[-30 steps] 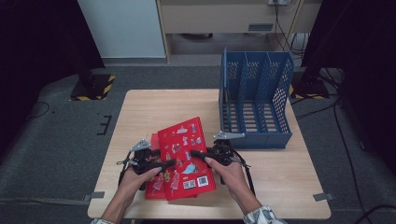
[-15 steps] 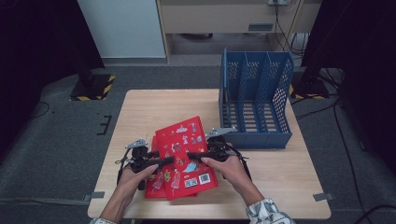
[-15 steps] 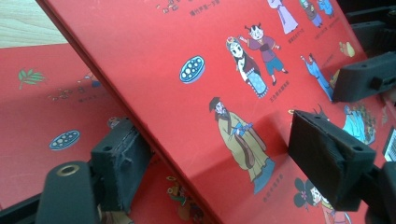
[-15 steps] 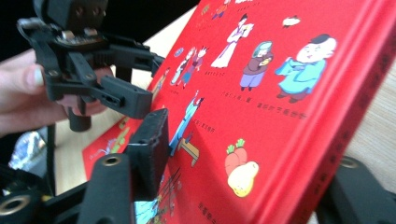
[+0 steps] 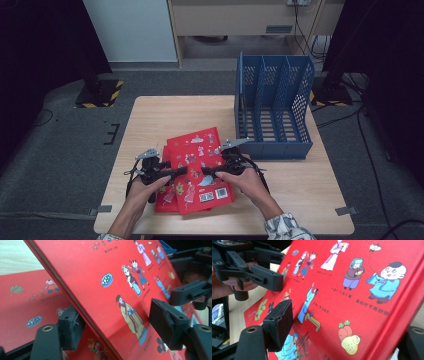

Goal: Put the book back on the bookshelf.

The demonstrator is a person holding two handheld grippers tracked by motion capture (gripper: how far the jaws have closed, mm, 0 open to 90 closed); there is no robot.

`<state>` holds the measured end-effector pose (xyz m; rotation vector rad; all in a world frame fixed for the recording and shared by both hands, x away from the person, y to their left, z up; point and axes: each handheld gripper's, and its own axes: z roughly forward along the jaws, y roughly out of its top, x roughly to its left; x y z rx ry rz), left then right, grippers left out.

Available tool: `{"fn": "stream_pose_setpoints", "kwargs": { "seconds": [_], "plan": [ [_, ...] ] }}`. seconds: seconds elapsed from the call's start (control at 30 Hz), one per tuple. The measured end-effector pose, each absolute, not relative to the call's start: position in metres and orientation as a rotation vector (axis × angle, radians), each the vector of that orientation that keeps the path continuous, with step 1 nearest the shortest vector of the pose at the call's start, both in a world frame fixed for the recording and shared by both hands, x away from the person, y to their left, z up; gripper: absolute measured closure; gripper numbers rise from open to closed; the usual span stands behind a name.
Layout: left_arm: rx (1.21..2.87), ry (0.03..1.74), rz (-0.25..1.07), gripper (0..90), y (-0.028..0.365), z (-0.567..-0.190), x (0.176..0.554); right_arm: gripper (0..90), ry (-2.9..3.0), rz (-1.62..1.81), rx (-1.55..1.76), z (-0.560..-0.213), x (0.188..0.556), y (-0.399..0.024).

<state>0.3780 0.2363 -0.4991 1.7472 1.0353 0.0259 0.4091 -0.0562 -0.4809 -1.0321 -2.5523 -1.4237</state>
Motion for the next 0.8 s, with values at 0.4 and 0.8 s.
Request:
{"fn": "stream_pose_setpoints", "kwargs": {
  "seconds": [0.4, 0.8],
  "plan": [
    [1.712, 0.990, 0.059, 40.7, 0.239, -0.476, 0.375, 34.3, -2.518, -1.480, -1.029, -0.467, 0.405, -0.063],
    [1.728, 0.959, 0.137, 47.4, 0.244, -0.449, 0.383, 40.0, -2.515, -1.565, -1.043, -0.451, 0.411, -0.060]
  ]
}}
